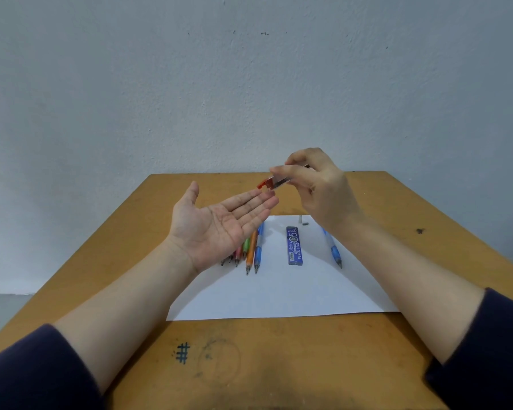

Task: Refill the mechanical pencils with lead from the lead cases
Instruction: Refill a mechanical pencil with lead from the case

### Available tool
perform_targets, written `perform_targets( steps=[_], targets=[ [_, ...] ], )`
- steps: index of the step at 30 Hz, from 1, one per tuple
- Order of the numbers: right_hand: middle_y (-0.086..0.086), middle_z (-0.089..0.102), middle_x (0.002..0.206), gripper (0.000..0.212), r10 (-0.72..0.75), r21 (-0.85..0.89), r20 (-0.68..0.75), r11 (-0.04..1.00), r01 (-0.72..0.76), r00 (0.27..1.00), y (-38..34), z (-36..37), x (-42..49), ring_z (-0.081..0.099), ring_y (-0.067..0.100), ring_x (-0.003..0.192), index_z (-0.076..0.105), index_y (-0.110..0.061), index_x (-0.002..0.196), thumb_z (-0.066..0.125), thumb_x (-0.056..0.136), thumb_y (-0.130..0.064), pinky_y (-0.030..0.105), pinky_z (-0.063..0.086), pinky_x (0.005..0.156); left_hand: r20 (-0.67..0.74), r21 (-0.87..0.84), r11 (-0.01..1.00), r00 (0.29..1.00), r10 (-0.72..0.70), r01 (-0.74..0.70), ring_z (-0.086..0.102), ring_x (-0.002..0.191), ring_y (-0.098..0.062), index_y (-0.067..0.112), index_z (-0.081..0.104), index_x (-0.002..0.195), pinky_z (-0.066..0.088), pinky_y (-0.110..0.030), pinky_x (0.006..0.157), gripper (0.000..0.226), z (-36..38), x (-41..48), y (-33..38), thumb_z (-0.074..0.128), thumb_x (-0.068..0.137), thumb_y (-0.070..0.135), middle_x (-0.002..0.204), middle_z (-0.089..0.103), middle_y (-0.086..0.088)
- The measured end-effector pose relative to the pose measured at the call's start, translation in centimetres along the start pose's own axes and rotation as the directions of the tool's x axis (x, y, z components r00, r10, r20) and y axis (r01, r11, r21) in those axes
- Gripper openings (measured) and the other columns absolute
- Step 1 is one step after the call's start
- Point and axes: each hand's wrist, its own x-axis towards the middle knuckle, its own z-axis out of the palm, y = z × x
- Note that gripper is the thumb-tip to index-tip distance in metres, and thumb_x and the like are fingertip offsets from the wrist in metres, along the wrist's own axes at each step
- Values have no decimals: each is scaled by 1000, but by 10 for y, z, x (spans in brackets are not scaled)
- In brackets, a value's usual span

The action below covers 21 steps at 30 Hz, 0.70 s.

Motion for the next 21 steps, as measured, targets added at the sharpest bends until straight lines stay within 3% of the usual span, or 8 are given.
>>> perform_targets(
  steps=[4, 7, 11, 14, 19, 21],
  targets=[
    [9, 64, 89, 49, 35, 10, 23, 999, -35, 999, -4, -4, 3, 59, 26, 83, 51, -6, 133, 60, 86, 3, 39, 52, 77, 6, 5, 1000, 1000, -1, 1, 52, 122, -44, -14, 43, 132, 38, -53, 102, 98, 0, 0, 0, 18, 90, 71, 131, 52, -32],
    [7, 64, 88, 54, 46, 26, 30, 999, -47, 999, -5, -4, 3, 59, 26, 82, 44, -5, 137, 60, 85, 2, 40, 52, 78, 5, 5, 1000, 1000, -1, 1, 52, 122, -44, -14, 43, 132, 39, -53, 102, 98, 0, 0, 0, 18, 90, 71, 131, 51, -32],
    [15, 62, 87, 29, 7, 0, 13, 1000, -7, 1000, 1, -1, 1, 61, 28, 78, 70, -5, 108, 61, 83, 8, 41, 54, 65, -3, 4, 1000, 1000, 0, 0, 52, 122, -45, -14, 42, 132, 39, -54, 102, 98, 0, 0, 0, 18, 91, 71, 131, 52, -33],
    [16, 62, 88, 26, 3, -13, 18, 1000, -3, 1000, 1, -1, 0, 62, 28, 78, 73, -6, 101, 61, 82, 9, 40, 55, 63, -6, 5, 1000, 1000, -1, 1, 52, 121, -45, -14, 42, 132, 39, -54, 101, 97, 0, 0, 0, 18, 91, 71, 130, 52, -33],
    [8, 63, 86, 49, 22, 6, 31, 1000, -22, 999, -4, -4, 4, 59, 26, 81, 50, -6, 133, 59, 85, 4, 40, 53, 75, -5, 4, 1000, 1000, 2, -2, 52, 121, -44, -13, 43, 132, 40, -54, 101, 97, 0, 0, 0, 18, 91, 70, 131, 52, -32],
    [7, 64, 86, 52, 33, 11, 31, 999, -34, 999, -5, -5, 4, 59, 25, 81, 47, -4, 135, 60, 85, 4, 38, 53, 77, -4, 6, 1000, 1000, 0, 0, 52, 122, -44, -13, 43, 132, 39, -54, 102, 97, 0, 0, 0, 18, 91, 71, 131, 52, -32]
  ],
)
